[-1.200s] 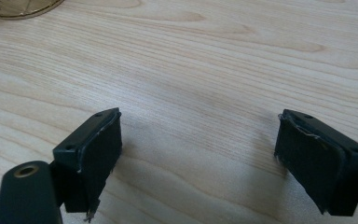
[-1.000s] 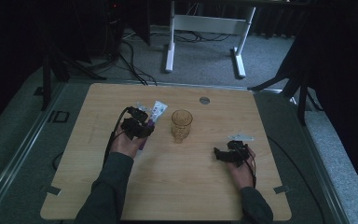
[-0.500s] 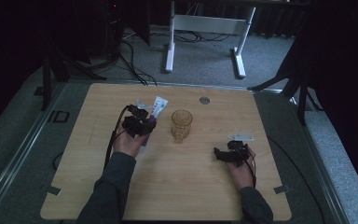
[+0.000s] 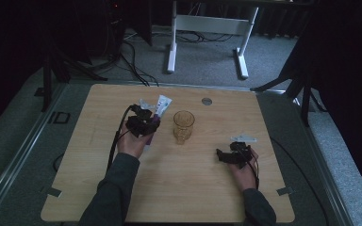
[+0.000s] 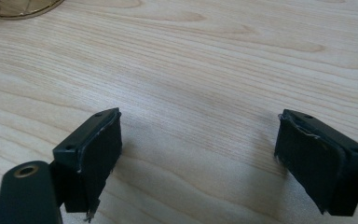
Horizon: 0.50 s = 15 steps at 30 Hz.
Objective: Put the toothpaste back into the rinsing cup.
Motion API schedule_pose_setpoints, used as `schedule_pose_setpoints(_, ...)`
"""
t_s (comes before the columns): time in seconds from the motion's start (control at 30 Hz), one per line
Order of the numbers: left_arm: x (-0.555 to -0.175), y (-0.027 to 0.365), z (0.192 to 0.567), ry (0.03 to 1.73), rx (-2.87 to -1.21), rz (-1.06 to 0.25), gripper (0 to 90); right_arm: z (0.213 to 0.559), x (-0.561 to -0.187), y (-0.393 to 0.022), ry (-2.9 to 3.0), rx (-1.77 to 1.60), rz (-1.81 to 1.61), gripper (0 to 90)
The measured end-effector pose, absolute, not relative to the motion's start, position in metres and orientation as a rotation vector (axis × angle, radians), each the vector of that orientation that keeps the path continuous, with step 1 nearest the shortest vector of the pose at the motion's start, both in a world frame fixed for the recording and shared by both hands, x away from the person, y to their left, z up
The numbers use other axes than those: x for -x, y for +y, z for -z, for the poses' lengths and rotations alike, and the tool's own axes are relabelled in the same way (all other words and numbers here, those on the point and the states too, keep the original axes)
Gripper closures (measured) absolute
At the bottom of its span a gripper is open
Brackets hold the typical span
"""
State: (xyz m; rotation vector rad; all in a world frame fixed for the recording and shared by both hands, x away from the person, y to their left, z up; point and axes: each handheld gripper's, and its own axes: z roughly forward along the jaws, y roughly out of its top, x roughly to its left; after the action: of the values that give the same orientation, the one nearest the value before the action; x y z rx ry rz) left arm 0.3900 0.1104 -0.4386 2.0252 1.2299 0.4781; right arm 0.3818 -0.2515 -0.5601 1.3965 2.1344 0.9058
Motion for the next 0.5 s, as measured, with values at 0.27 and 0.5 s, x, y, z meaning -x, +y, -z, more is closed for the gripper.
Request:
schedule_pose_setpoints(0.27, -0.3904, 0.1117, 0.4382, 1.237, -1.943, -0.501, 72.6, 0.5601, -0.3818, -0.2515, 2.135, -1.396, -0.906, 14.6)
schedule_pose_setpoints(0.5, -0.3918, 0.1102, 0.4388, 1.231, -1.919, -0.496, 72.6, 0.5601, -0.3818, -0.2515, 2.135, -1.397, -0.905, 14.6)
